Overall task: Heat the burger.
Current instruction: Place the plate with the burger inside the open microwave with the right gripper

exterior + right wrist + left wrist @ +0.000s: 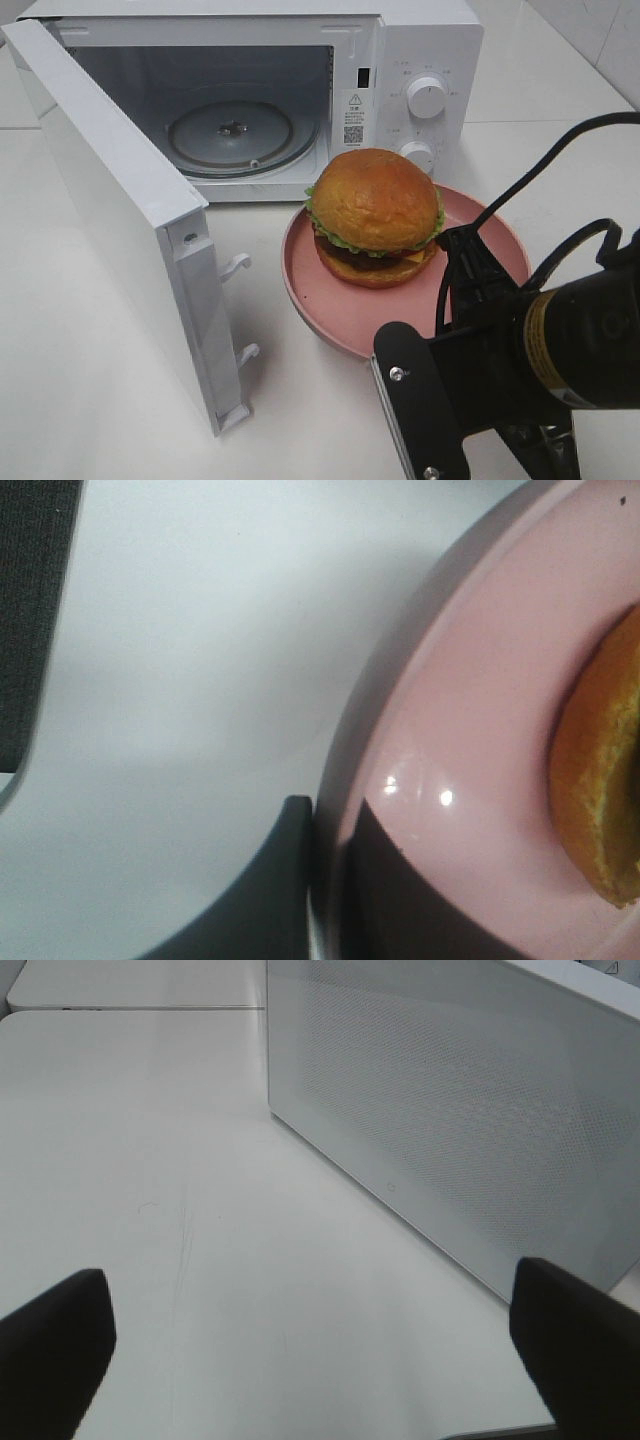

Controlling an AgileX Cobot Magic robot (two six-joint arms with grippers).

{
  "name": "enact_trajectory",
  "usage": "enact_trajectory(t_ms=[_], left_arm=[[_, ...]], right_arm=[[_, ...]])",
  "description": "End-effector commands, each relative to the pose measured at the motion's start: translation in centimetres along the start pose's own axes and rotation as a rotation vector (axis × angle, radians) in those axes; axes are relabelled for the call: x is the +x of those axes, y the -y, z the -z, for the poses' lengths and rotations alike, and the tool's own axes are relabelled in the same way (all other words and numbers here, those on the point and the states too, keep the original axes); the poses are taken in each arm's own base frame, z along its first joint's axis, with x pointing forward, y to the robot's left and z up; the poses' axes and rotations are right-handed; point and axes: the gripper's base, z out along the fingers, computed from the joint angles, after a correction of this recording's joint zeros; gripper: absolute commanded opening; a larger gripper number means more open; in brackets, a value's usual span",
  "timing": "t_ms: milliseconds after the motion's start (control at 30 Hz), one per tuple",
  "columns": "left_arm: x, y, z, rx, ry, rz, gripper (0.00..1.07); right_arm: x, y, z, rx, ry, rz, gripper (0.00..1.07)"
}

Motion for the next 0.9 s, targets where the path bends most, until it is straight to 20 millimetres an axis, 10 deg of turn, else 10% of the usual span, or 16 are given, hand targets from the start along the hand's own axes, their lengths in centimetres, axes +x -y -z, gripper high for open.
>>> enact_trajectory(t_ms=[33,900], left_arm=[[0.0,0.1,0.2,-0.001,0.03,-0.001,1.0],[0.0,0.1,0.2,-0.001,0.03,-0.001,1.0]], right_arm=[[0.2,1.2,-0.1,0.042,0.084,0.096,0.0],[3.7,4.2,-0.9,0.011,0.191,0.278,0.0]])
